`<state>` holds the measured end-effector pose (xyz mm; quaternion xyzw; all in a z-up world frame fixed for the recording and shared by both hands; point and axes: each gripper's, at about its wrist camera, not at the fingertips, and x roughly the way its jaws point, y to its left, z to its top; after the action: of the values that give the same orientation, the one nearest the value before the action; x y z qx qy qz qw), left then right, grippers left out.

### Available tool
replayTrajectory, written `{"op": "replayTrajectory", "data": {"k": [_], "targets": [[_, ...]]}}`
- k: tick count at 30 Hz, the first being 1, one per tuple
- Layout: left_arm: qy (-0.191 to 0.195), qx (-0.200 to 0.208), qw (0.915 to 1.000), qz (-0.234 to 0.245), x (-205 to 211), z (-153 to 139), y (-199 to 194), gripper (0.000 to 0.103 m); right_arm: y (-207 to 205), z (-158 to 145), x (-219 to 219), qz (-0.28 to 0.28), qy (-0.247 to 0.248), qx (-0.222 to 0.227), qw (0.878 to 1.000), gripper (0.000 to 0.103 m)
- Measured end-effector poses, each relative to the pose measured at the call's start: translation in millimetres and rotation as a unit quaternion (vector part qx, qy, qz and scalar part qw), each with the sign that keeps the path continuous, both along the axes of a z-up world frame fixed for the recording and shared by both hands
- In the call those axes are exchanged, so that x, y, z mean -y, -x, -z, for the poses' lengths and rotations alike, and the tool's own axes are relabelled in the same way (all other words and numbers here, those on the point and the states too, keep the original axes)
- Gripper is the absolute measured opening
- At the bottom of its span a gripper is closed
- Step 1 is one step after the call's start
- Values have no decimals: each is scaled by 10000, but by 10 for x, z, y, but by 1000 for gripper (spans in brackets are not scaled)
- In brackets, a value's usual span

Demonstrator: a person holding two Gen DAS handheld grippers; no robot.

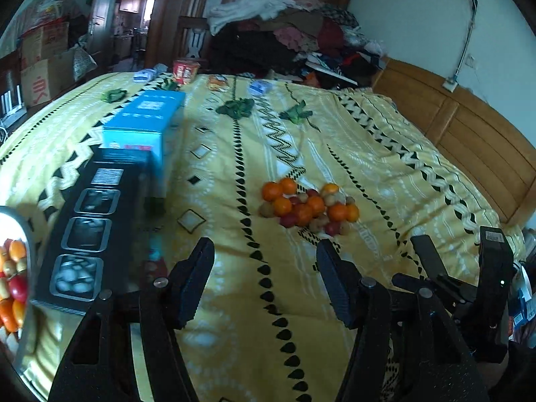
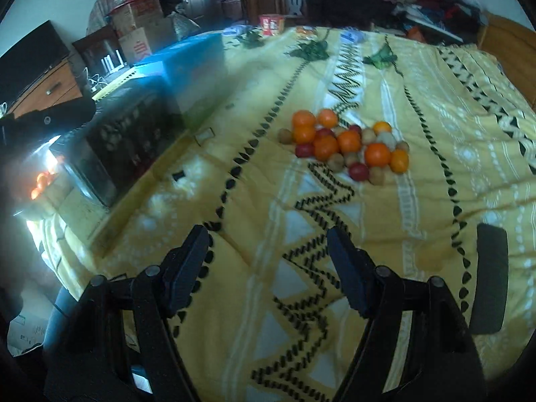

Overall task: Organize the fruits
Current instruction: 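Move both open grippers back to the fruit pile, then grasp a brown kiwi with the left gripper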

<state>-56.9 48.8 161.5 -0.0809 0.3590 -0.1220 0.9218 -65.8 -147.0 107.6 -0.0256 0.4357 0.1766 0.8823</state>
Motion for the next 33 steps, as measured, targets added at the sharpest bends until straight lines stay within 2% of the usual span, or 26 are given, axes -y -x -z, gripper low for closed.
{"op": "replayTrajectory", "data": {"k": [5, 7, 11, 15, 24, 33], "targets": [[-128, -552, 9982, 171, 292, 469, -693, 54, -73, 248, 317, 203, -119, -341, 9991, 74], [-207, -831, 9962, 169, 351, 699, -994, 44, -95, 330, 432, 269, -180, -440, 9985, 74], [-451, -1274, 9906, 209, 475, 1104, -1435, 39, -153, 444, 664, 404, -295, -516, 9974, 74], [-776, -1409, 9867, 227, 592, 1369, -1712, 39, -195, 502, 866, 523, -418, -531, 9963, 74], [-793, -1239, 9890, 164, 703, 1435, -2019, 36, -321, 593, 1082, 616, -724, -602, 9936, 74], [-659, -1054, 9922, 128, 665, 1472, -2058, 36, -567, 563, 1131, 755, -850, -485, 9923, 74]]}}
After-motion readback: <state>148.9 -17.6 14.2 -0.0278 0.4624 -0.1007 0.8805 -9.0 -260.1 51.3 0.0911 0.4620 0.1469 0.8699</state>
